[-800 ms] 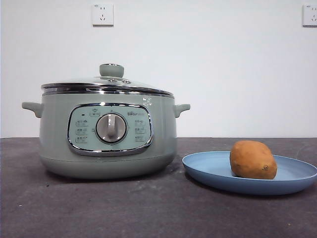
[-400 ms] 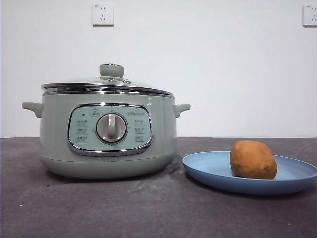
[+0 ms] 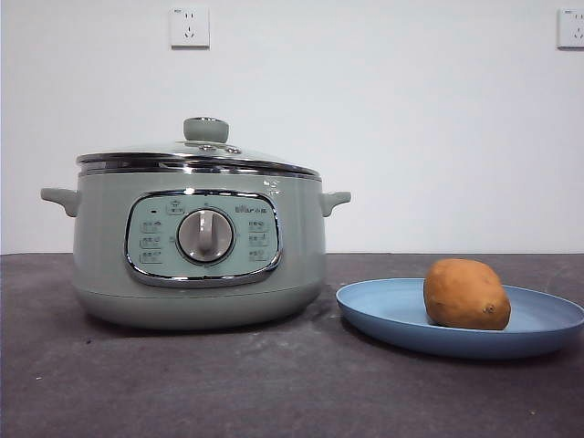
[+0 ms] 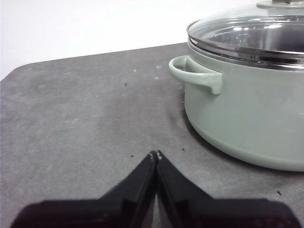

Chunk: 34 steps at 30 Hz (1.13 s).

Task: Take the potato out from the steamer,put the potato on the plate,close the lid

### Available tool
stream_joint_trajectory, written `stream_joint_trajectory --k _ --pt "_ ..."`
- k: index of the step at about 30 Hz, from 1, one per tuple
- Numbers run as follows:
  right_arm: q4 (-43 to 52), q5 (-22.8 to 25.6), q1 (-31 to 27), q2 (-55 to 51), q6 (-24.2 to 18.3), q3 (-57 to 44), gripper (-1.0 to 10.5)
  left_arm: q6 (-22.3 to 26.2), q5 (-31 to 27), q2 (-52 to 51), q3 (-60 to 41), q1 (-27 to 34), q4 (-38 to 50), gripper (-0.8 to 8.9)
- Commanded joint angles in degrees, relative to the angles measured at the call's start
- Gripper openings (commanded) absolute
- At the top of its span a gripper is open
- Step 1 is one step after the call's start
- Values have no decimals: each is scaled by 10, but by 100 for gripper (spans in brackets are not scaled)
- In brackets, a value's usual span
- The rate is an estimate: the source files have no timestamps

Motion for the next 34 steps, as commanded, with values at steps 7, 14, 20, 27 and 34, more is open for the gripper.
stream_joint_trajectory --k 7,14,20,27,34 --pt "-17 2 0 -2 39 -4 1 -2 3 0 -7 2 -5 -4" --pt "-17 2 0 -2 39 -4 1 -2 3 0 -7 2 -5 -3" --pt "-17 2 0 -2 39 -4 1 -2 3 0 -7 2 -5 -4" --pt "-17 2 0 -2 39 -4 1 -2 3 0 -7 2 -5 -3" --pt "-17 2 0 -2 39 -4 1 -2 3 0 -7 2 -5 -3"
